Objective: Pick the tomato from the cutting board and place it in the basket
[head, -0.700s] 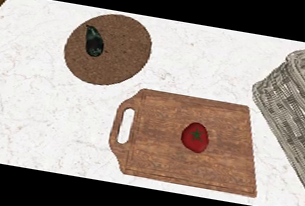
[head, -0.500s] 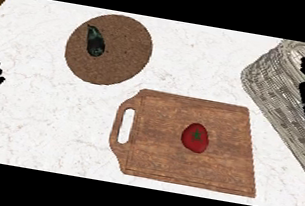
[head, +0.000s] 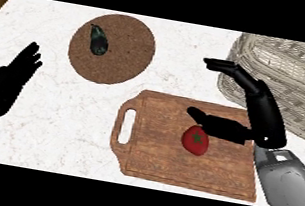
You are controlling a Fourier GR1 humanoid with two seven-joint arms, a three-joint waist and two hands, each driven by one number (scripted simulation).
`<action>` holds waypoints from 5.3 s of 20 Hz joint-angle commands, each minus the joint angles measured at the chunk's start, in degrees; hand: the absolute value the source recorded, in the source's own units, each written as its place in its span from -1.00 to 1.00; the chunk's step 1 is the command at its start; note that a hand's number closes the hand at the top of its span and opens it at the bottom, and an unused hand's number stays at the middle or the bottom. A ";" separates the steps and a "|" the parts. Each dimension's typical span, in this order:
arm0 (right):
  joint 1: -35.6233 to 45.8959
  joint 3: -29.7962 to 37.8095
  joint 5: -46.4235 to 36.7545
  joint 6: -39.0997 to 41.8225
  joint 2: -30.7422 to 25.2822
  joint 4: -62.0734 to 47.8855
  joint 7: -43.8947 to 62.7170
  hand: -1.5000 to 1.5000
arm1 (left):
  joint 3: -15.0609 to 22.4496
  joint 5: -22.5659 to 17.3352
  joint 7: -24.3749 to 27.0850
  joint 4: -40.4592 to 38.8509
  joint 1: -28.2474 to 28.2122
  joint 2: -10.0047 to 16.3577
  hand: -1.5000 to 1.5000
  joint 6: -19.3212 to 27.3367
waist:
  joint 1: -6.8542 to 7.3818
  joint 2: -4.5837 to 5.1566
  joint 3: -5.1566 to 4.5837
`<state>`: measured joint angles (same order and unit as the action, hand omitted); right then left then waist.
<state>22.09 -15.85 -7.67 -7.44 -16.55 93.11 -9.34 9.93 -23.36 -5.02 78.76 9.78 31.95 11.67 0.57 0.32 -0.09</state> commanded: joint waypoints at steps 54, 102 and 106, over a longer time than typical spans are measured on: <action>-9.29 -2.01 -22.46 17.51 0.35 22.55 50.16 -1.00 | -3.70 8.18 -4.73 1.42 0.80 -6.93 0.00 -1.53 | -0.21 -0.25 0.13; -14.16 -1.55 -40.22 17.13 10.57 -6.62 27.22 1.00 | -17.65 17.66 -6.81 0.76 0.78 -14.80 0.00 -14.11 | -0.38 -0.30 0.10; -12.75 -3.70 -43.45 17.67 12.05 -7.26 27.93 1.00 | -18.58 17.03 -10.45 2.89 2.41 -14.51 0.00 -14.61 | -0.43 -0.34 0.10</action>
<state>8.13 -19.01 -48.64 12.08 -5.63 90.42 20.91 -7.49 -5.59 -12.55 79.40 11.94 16.87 -2.07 0.05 -0.05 -0.03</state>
